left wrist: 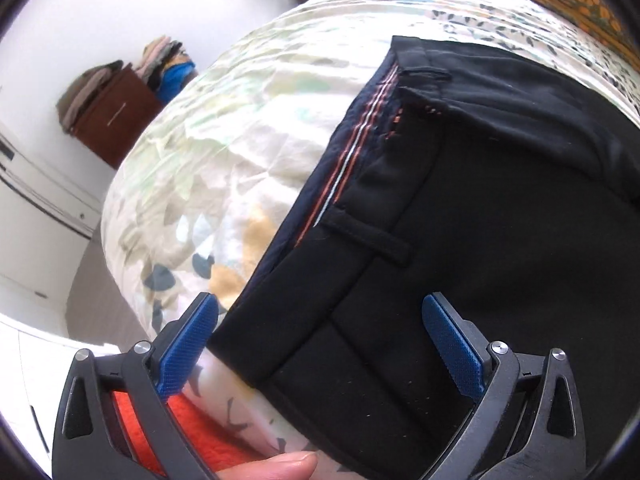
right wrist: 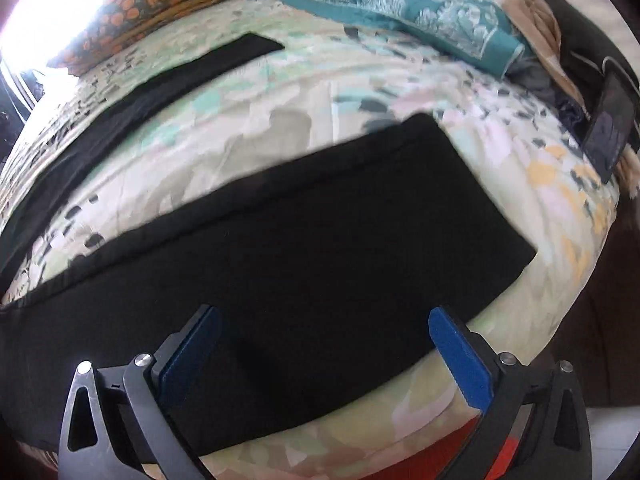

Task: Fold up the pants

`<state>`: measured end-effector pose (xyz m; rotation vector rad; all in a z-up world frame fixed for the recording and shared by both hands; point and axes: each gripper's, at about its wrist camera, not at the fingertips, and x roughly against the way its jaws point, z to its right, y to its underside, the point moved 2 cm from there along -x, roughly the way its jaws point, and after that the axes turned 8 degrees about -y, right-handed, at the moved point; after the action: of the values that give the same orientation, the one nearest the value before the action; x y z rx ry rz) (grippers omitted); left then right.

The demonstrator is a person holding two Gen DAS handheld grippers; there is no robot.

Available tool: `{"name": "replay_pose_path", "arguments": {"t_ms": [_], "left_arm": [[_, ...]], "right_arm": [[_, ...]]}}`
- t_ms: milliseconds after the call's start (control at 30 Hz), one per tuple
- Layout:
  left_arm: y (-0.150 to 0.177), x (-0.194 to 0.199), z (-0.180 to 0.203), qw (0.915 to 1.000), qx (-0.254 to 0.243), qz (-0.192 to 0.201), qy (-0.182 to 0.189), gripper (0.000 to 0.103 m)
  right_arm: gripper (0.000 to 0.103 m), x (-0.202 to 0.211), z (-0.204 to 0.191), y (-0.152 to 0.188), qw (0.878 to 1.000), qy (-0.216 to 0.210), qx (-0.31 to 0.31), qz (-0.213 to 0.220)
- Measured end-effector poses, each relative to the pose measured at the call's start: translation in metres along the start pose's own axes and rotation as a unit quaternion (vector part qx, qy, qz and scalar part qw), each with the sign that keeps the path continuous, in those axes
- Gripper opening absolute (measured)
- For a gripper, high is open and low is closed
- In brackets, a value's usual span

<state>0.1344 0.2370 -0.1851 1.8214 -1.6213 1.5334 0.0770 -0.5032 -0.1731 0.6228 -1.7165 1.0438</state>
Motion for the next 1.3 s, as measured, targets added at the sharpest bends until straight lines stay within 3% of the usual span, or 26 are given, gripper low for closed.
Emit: {"name": "replay_pose_path", "arguments": {"t_ms": [133,300,433,500,600,700,800,933,1033,1133,1233,1267,1300], "left_arm": [[0.004,-0.002,-0.007,0.9999,0.013,0.004,-0.002,0.103],[0.011,-0.013,-0.018,0.9970,0.074,-0.008,0.021,0.103],[0.005,-0.008,-0.026,0.9951,0.086,-0.033,0.037,0.102],[0.003,0.010,-0.029,0.9947,0.094,-0.003,0.040,0.101],[-0.006,0.055,-0.014,0.9911,0.077,0.086,0.066,0.101],[-0.027,0.097,0.028,0.9809,0.013,0.139,0.136,0.101],[-0.063,0.121,0.077,0.9668,-0.038,0.133,0.215,0.101],[-0.116,0.127,0.136,0.9590,-0.060,0.130,0.245,0.101],[-0.151,0.095,0.171,0.9690,-0.061,0.113,0.211,0.101],[-0.176,0.046,0.198,0.9805,-0.045,0.074,0.176,0.101],[-0.179,-0.010,0.212,0.9889,-0.052,0.028,0.136,0.101],[-0.174,-0.021,0.209,0.9879,-0.042,0.022,0.148,0.103],[-0.171,-0.019,0.204,0.9862,-0.021,0.052,0.156,0.103]], "right_arm": [[0.103,-0.001,-0.002,-0.002,1.000,0.010,-0.007,0.010],[0.103,-0.002,-0.005,-0.003,0.999,0.025,-0.020,0.020],[0.103,0.011,-0.004,-0.001,0.999,0.030,-0.030,0.032],[0.103,0.038,-0.008,0.000,0.994,0.035,-0.028,0.098],[0.103,0.070,-0.026,0.002,0.985,0.004,0.014,0.173],[0.103,0.064,-0.047,-0.002,0.986,-0.057,0.051,0.149],[0.103,0.049,-0.068,-0.013,0.987,-0.104,0.067,0.107],[0.103,0.038,-0.086,-0.059,0.979,-0.164,0.078,0.089],[0.103,0.020,-0.096,-0.113,0.976,-0.188,0.089,0.068],[0.103,-0.009,-0.101,-0.177,0.980,-0.163,0.100,0.054],[0.103,-0.043,-0.105,-0.240,0.985,-0.124,0.104,0.053],[0.103,-0.055,-0.104,-0.262,0.987,-0.115,0.099,0.051],[0.103,-0.069,-0.105,-0.281,0.989,-0.107,0.093,0.046]]}}
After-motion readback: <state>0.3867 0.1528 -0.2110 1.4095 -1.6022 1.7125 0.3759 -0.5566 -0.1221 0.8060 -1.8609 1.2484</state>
